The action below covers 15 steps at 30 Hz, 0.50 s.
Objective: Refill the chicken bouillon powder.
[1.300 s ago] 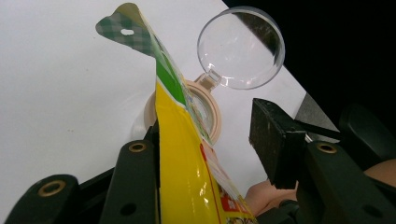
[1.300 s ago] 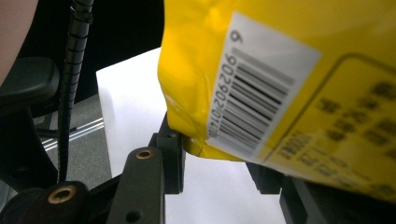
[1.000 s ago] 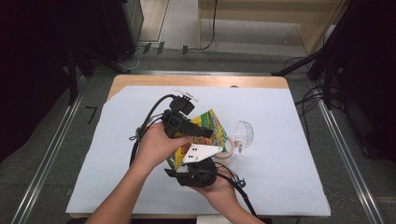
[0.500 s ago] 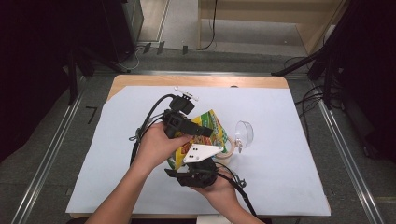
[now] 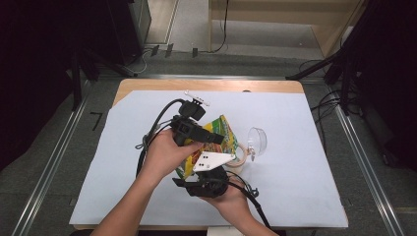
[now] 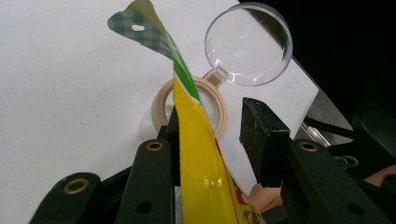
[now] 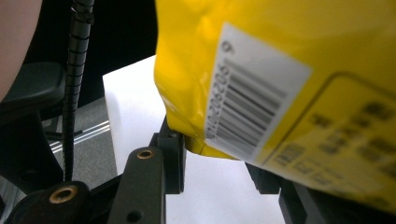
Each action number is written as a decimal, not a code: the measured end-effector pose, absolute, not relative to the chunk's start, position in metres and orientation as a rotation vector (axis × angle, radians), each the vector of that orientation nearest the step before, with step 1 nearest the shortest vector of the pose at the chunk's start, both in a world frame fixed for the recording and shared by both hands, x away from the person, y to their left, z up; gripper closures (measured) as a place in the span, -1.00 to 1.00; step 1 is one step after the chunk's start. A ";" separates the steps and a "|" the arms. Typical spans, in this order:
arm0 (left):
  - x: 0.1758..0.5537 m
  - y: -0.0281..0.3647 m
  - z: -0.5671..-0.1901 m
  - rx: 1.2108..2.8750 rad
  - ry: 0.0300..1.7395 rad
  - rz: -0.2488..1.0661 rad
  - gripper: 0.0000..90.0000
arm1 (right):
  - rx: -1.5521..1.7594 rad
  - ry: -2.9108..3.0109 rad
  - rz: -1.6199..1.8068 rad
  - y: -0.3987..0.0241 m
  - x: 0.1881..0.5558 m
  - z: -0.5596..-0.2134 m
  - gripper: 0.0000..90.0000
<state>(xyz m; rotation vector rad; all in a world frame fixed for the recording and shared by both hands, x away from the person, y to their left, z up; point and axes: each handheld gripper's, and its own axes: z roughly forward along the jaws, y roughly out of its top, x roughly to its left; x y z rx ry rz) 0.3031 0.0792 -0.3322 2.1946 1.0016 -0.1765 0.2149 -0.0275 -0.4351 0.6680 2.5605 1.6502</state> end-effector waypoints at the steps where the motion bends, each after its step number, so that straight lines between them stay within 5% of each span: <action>1: 0.302 0.078 -0.331 2.198 0.999 -0.176 0.48 | 0.669 2.559 1.650 -0.027 0.215 -0.435 0.43; 15: 0.305 0.076 -0.330 2.198 0.993 -0.172 0.53 | 0.683 2.539 1.667 -0.027 0.216 -0.435 0.47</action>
